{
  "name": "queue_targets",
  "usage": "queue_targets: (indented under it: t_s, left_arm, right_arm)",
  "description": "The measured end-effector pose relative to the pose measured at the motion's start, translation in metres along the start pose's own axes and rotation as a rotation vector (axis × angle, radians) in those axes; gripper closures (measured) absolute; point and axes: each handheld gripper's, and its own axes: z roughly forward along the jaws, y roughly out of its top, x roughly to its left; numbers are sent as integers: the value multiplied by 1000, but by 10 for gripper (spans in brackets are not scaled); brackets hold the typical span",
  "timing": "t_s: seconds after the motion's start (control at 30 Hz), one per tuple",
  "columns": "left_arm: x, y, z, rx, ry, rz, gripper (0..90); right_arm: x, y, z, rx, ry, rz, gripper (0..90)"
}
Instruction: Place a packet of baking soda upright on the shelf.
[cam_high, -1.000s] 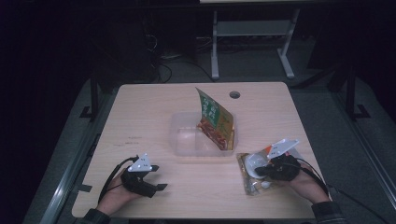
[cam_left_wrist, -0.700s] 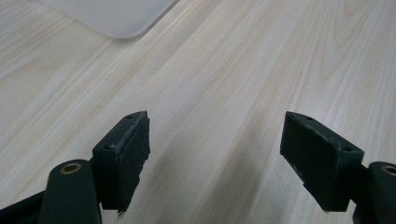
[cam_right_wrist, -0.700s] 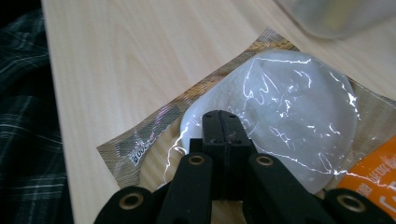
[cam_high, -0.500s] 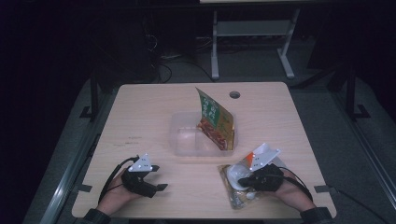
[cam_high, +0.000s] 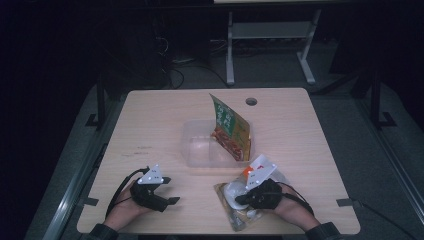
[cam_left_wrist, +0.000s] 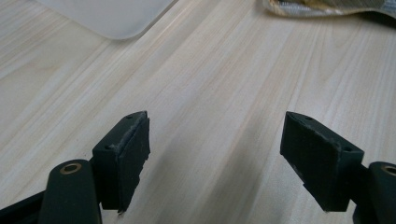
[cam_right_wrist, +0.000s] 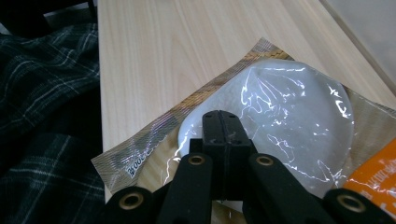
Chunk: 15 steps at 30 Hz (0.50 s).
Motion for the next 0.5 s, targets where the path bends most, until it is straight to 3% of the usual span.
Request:
queue_targets:
  t_s: [0.37,0.5]
  left_arm:
    - [-5,8,1,-16,-16,24,236]
    - [-9,16,3,-43,-30,25,235]
  right_arm:
    - [15,17,14,8,-2,-41,900]
    - [12,12,1,-27,-19,2,899]
